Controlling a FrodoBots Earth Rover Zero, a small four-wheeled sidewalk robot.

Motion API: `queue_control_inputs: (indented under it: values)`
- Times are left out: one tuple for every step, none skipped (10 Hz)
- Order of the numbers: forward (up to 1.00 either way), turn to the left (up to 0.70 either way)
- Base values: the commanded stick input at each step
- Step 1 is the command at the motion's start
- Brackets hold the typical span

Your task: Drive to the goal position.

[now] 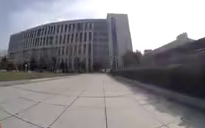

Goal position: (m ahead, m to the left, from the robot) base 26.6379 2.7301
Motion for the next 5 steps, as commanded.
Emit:
queue_control_inputs:
  values:
    - [1.0, 0.0]
    - [1.0, 0.0]
    - [1.0, 0.0]
    - [1.0, 0.0]
    - [1.0, 0.0]
